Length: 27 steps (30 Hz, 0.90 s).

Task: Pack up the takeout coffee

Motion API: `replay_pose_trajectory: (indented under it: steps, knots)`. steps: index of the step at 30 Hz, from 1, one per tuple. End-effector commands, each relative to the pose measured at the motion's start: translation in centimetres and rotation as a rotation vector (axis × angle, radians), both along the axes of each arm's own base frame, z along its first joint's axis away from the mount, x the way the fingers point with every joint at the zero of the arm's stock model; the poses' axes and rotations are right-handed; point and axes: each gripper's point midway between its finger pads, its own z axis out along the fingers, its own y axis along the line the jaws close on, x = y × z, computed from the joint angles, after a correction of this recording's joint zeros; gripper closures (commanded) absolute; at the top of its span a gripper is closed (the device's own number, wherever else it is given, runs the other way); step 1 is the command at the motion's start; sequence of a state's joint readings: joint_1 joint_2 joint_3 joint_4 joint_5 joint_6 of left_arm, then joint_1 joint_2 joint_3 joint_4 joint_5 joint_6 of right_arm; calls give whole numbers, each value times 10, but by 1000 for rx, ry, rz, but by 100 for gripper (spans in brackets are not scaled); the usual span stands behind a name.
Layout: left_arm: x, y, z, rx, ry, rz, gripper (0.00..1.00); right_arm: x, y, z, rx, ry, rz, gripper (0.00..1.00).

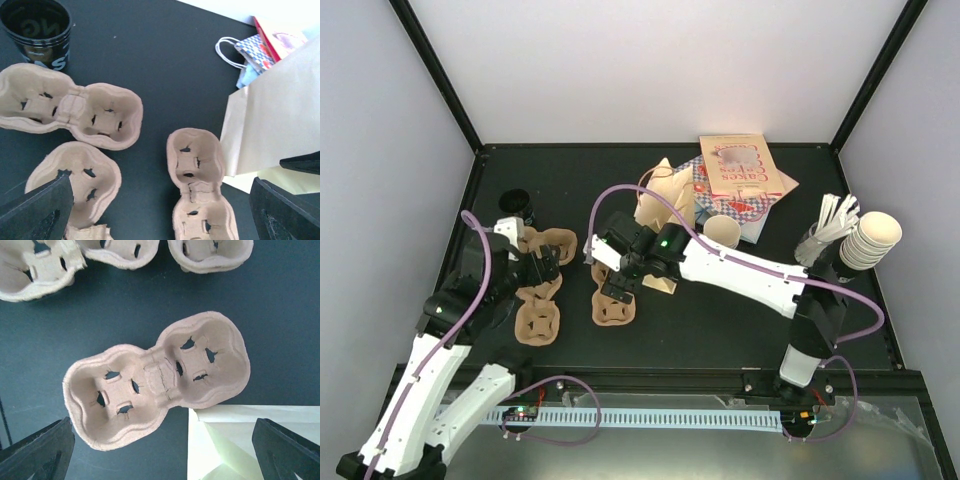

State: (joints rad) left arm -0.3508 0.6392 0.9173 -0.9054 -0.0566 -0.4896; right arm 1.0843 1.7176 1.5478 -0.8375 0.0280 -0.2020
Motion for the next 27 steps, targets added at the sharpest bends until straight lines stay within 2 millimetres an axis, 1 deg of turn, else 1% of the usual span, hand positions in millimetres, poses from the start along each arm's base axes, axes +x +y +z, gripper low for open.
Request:
replay_pose_trajectory:
  steps: [1, 7, 9, 13, 15, 17, 18, 19, 22, 27]
  knots:
    - [4, 13, 3, 50, 11, 46, 1, 10, 8, -14, -58, -35, 31, 1]
    - [2, 19, 8, 56, -22, 67, 1, 15, 15, -42, -152, -26, 80, 4]
    - [1, 23, 11, 62, -30, 84, 1, 21, 15, -46, -178, -42, 68, 5]
    - [0, 26, 15, 72, -41, 94, 1, 26, 12, -45, -204, -65, 51, 6]
    - [-1, 27, 15, 74, -42, 94, 1, 29, 4, -44, -219, -94, 34, 6]
    - [-1, 27, 14, 75, -39, 93, 1, 31, -8, -48, -242, -125, 16, 5]
    - [-1, 26, 13, 73, -36, 91, 1, 30, -16, -53, -256, -131, 10, 5]
    - [-1, 26, 11, 74, -31, 90, 1, 31, -21, -51, -256, -140, 1, 5]
    - [-1, 24, 8, 68, -25, 84, 1, 30, -40, -53, -273, -125, -39, 4]
    - [1, 21, 3, 64, -11, 73, 1, 25, -66, -53, -268, -107, -110, 3]
